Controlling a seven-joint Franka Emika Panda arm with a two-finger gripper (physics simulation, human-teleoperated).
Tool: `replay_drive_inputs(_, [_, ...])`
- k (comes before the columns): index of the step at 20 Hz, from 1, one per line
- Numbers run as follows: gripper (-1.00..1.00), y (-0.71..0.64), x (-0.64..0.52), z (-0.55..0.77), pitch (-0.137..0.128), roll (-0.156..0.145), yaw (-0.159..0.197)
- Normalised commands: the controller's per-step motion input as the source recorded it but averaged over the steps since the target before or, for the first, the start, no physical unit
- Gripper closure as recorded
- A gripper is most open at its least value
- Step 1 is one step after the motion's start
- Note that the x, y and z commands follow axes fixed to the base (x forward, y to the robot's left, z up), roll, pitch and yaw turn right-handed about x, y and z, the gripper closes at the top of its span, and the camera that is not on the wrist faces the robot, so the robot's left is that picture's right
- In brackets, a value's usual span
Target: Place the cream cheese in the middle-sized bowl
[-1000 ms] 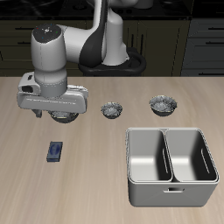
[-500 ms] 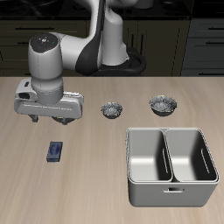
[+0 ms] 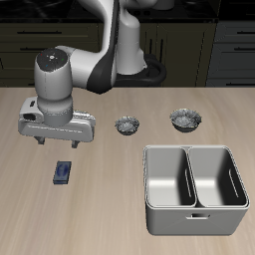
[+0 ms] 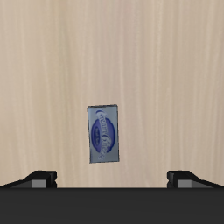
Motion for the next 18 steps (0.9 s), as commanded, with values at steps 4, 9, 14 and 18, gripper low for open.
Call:
replay_drive_inputs(4, [-1.00, 0.03, -0.04, -0.20, 0.001, 0.007, 0.003])
replay_drive_inputs(9, [-1.00, -0.04, 0.01, -0.28, 0.038, -0.008, 0.008])
replay_drive_inputs(14, [-1.00, 0.03, -0.05, -0.24, 0.025, 0.012, 0.009])
replay_drive_inputs(18, [-1.00, -0.02, -0.04, -0.17, 0.023, 0.015, -0.047])
